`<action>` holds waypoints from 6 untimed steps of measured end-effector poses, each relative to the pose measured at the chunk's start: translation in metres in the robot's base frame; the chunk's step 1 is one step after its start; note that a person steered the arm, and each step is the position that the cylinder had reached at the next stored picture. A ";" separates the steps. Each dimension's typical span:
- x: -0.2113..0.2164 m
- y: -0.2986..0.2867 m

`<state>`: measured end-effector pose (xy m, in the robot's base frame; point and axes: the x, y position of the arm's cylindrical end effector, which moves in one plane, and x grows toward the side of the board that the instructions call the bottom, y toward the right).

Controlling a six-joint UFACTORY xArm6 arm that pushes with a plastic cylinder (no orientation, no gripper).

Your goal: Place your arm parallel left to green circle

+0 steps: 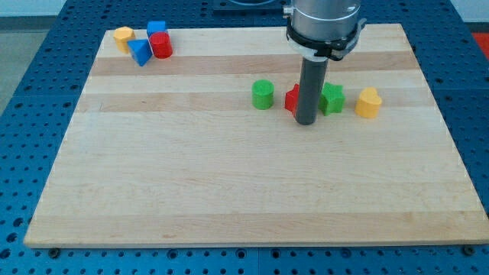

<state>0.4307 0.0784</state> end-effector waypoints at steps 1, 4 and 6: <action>0.002 -0.021; 0.003 -0.090; -0.025 -0.125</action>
